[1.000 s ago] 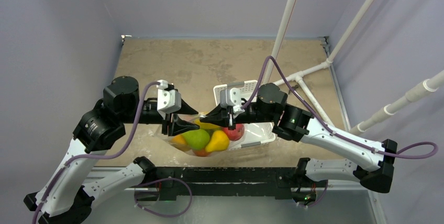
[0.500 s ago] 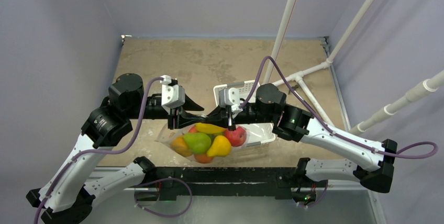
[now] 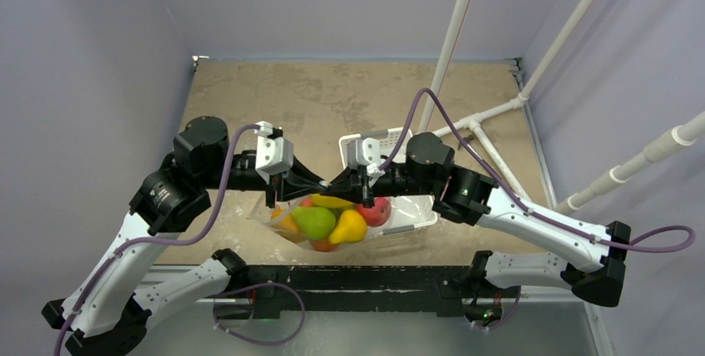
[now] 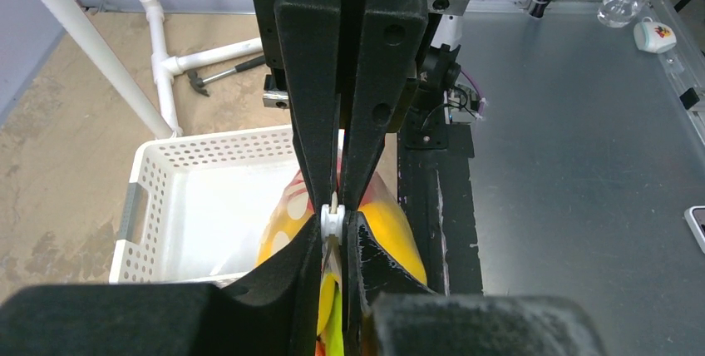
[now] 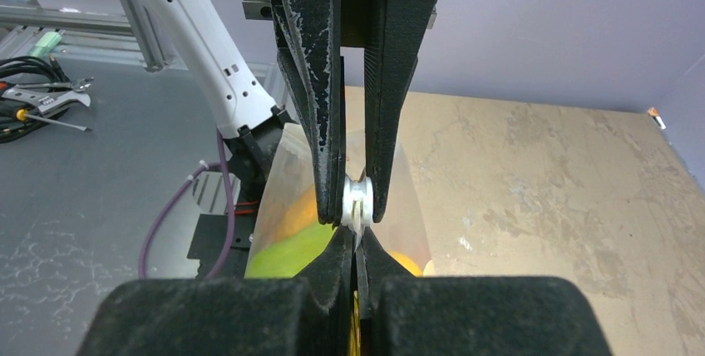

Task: Place the food in the zip-top bag and seal the zipper
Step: Zip the zipper food storage bag.

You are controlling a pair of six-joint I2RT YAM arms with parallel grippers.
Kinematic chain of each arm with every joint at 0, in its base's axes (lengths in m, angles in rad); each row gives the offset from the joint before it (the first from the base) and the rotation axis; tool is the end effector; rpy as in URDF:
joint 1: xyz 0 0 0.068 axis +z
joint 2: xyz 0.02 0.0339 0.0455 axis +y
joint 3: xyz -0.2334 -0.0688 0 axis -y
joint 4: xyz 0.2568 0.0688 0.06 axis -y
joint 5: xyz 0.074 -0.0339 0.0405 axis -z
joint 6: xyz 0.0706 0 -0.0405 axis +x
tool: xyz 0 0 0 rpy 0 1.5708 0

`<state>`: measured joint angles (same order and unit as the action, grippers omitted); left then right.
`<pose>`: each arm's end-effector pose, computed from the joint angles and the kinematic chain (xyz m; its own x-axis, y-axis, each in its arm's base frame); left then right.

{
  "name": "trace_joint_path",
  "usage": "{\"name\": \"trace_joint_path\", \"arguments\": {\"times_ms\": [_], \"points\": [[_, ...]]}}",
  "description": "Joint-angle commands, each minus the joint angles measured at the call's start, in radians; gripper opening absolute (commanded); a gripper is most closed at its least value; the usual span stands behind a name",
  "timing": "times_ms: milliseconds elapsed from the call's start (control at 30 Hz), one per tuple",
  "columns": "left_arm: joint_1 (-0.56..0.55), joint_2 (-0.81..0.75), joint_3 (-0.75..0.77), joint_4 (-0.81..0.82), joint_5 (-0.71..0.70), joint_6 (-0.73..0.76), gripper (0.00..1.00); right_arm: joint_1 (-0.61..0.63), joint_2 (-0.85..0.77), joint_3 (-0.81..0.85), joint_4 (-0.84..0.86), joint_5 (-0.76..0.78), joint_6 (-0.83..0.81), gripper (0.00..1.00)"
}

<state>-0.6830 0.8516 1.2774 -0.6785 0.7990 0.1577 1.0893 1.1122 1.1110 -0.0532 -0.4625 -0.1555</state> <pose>0.1191 -0.1621 0.4190 -0.0379 0.1720 -0.9844 0.9967 0.0770 -0.0249 0.1159 0.2898 0.3750 0.1299 -0.0506 -0.9902 -0.9914 0.0119 -0.1307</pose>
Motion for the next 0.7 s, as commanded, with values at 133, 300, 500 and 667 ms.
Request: {"name": "trace_joint_path", "arguments": {"times_ms": [133, 300, 500, 667], "points": [[-0.003, -0.007, -0.020, -0.057, -0.021, 0.040, 0.00, 0.001, -0.073, 0.036, 0.116, 0.071, 0.059, 0.00], [-0.003, -0.014, -0.037, -0.087, -0.053, 0.043, 0.00, 0.001, -0.096, 0.039, 0.130, 0.125, 0.060, 0.00], [-0.003, -0.022, -0.040, -0.135, -0.107, 0.056, 0.00, 0.001, -0.113, 0.032, 0.131, 0.147, 0.076, 0.00], [-0.003, -0.030, -0.034, -0.152, -0.150, 0.057, 0.00, 0.001, -0.112, 0.035, 0.130, 0.160, 0.076, 0.00]]}}
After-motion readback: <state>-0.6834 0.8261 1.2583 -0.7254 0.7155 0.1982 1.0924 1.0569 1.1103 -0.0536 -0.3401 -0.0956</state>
